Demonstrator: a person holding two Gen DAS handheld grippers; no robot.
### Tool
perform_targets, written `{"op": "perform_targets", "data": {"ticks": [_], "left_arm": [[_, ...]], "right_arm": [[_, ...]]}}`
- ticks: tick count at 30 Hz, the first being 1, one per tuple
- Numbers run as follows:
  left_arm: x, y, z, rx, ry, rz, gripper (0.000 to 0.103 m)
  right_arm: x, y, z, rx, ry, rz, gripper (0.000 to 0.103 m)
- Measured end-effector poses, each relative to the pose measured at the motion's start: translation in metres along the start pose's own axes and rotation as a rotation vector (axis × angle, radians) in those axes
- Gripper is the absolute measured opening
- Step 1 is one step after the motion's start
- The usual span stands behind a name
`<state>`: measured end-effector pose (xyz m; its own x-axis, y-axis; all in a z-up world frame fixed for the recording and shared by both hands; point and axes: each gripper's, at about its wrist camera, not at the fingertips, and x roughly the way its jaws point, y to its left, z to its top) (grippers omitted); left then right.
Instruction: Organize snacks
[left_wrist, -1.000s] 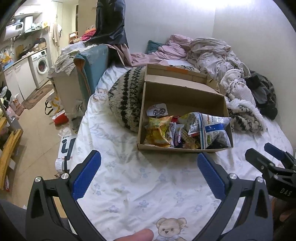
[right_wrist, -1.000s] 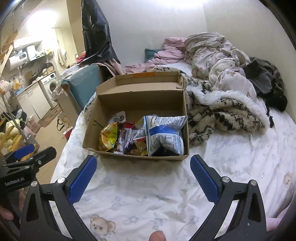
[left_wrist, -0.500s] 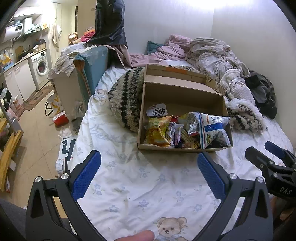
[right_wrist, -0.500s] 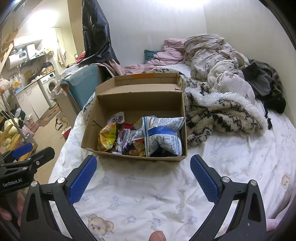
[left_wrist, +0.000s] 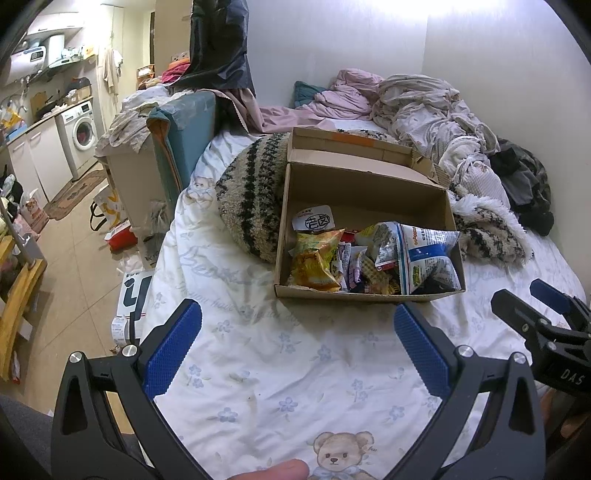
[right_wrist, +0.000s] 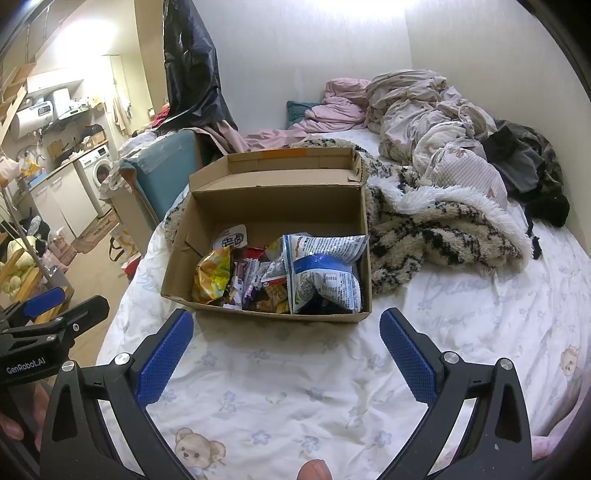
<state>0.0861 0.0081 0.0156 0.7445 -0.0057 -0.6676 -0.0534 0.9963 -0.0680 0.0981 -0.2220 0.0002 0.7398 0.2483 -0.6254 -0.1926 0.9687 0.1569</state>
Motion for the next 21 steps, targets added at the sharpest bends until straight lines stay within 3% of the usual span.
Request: {"op": "perform_targets", "data": {"ticks": [21], "left_arm": [[0.0011,0.0004,-0.0005,-0.002,0.005,-0.006,0.103]], "right_arm": [[0.0006,-0.0001,0.0014,0.003,0.006,-0.004,0.103]]}}
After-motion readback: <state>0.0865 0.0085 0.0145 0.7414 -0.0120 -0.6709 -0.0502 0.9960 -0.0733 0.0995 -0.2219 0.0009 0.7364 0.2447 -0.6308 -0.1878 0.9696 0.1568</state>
